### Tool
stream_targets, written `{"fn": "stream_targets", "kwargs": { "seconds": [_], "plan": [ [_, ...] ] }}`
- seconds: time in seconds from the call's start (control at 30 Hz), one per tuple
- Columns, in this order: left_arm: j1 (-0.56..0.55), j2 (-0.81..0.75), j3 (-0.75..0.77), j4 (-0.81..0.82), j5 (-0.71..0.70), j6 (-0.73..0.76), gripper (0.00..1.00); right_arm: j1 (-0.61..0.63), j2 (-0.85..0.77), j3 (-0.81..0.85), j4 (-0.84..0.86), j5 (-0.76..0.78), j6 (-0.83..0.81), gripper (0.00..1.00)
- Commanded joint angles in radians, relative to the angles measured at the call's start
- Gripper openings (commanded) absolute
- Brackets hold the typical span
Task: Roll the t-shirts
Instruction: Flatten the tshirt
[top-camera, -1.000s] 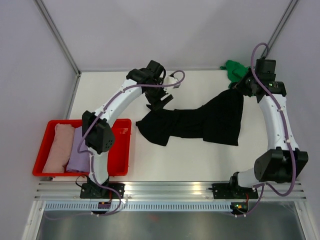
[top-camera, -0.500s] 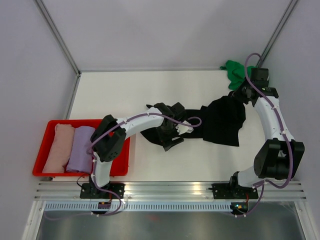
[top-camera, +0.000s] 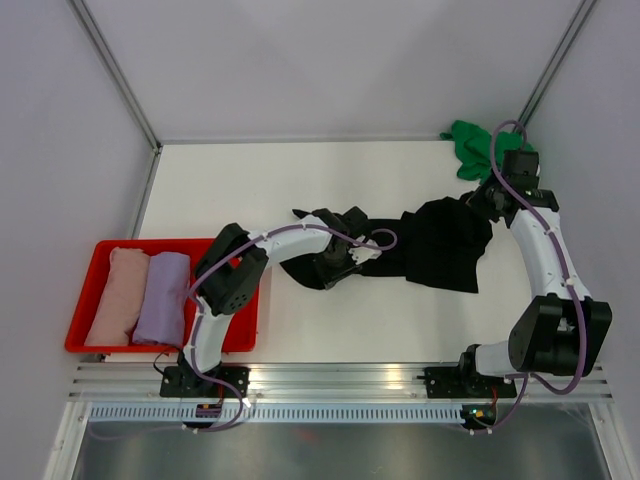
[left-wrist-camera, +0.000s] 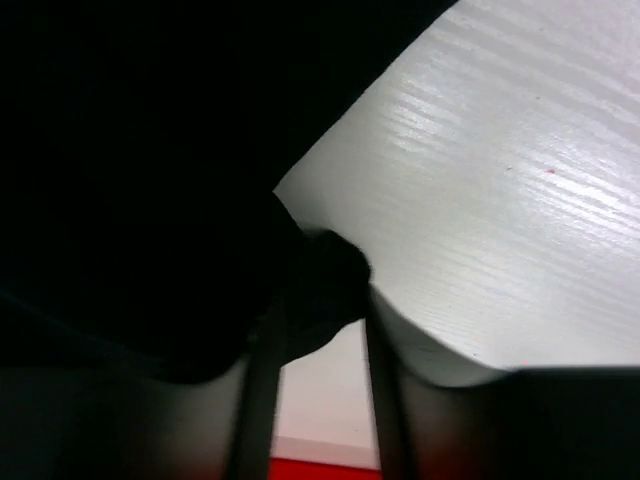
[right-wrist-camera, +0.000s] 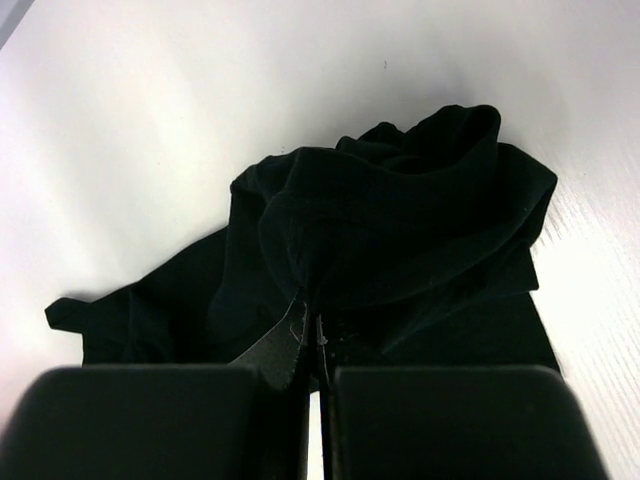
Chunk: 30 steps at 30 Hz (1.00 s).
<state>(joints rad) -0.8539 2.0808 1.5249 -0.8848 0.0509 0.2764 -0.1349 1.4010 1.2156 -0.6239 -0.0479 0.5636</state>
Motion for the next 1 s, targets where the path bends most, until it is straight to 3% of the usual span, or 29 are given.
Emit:
{"fn": "stream_targets", "kwargs": {
  "seconds": [0.0,0.07,0.1,0.27,0.5,0.6,0.67,0.8,0.97],
  "plan": [
    [0.015,0.010,-0.026,0.027,0.006,-0.008,0.34,-0.018,-0.042,-0.007,0.016,0.014,-0.005,0.00],
    [0.027,-0.010,-0.029,0.027,0.003,0.020,0.17,-0.032,-0.053,0.001,0.003,0.000,-0.011,0.00],
    [0.048,-0.019,-0.020,0.027,-0.005,0.027,0.03,-0.052,-0.056,0.012,0.000,-0.006,-0.016,0.00],
    [0.182,-0.114,0.107,-0.003,-0.037,0.041,0.02,-0.146,-0.063,0.084,-0.063,-0.113,-0.044,0.00],
    [0.430,-0.195,0.642,-0.112,-0.010,0.047,0.02,-0.259,-0.054,0.422,-0.137,-0.258,0.031,0.00],
    [0.447,-0.238,0.774,-0.141,-0.046,0.098,0.02,-0.324,-0.071,0.600,-0.201,-0.261,0.032,0.00],
    [0.446,-0.272,0.784,-0.134,-0.080,0.087,0.02,-0.325,-0.086,0.698,-0.261,-0.222,0.010,0.00],
    [0.446,-0.330,0.778,-0.095,-0.103,0.047,0.02,-0.325,-0.114,0.714,-0.266,-0.168,0.024,0.00],
    [0.446,-0.308,0.781,-0.001,-0.158,0.044,0.02,-0.325,-0.047,0.662,-0.131,-0.216,0.094,0.00]
  ]
}}
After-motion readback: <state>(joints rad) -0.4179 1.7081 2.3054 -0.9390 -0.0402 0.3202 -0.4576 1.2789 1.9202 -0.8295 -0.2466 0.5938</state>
